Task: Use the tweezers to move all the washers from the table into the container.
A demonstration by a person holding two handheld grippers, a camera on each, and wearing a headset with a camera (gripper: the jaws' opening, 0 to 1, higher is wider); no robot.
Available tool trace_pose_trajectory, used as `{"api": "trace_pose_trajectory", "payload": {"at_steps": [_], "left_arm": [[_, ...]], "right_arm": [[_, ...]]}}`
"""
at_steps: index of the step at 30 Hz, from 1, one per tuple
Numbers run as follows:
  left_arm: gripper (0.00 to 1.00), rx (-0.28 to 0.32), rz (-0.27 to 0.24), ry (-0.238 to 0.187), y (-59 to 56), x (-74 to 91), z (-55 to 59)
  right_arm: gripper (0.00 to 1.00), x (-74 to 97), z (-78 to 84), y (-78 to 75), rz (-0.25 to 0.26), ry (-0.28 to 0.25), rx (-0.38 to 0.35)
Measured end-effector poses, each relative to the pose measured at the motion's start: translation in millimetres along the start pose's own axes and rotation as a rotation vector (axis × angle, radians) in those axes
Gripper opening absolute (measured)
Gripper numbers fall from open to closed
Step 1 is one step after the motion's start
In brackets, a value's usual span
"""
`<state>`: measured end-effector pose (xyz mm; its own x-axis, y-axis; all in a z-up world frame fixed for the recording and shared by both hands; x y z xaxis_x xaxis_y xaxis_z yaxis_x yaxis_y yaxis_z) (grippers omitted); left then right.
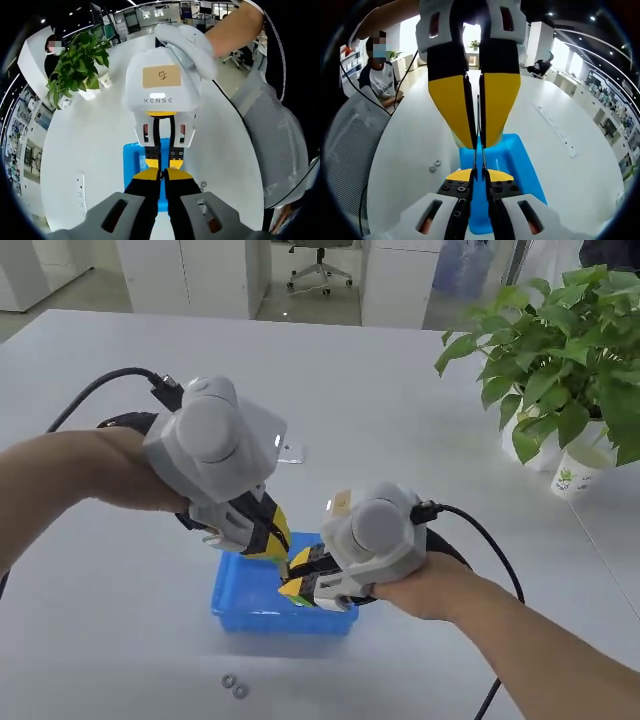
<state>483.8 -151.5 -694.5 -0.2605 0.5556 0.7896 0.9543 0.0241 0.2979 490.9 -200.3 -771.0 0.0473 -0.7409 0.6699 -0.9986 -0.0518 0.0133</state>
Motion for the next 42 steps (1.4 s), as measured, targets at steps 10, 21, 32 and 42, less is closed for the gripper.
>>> {"api": "trace_pose_trajectory", "payload": {"at_steps": [10, 21, 32, 42], "left_arm": [[0.07, 0.01, -0.019, 0.005, -14.1, 9.9, 0.4], [0.07, 0.045, -0.016, 0.013, -35.7, 16.9, 7.8], [0.06, 0.063, -0.011, 0.023, -56.4, 18.3, 15.7], [0.07, 0.08, -0.008, 0.032, -71.6, 16.7, 22.1]], "right_arm": [[0.11, -3.7, -6.6, 14.3, 0.0, -0.003, 0.02], [0.11, -14.4, -9.9, 35.7, -0.021, -0.016, 0.027], [0.11, -26.3, -7.0, 54.1, -0.048, -0.017, 0.031], [0.11, -37.9, -3.8, 66.4, -0.071, -0.017, 0.042]]}}
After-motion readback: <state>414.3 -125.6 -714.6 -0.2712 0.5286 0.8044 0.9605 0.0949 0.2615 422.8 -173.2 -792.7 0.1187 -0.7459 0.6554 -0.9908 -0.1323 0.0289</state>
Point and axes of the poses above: the centre of the closed fingertips' face, and the gripper's own axes: x roughly backward along the fingers, y roughly to its left, z roughly out of its underside, the point moved 6 cm from there along x, roughly backward along the fingers, and after that the axes turned 10 degrees about -z, right-handed, at the moved point
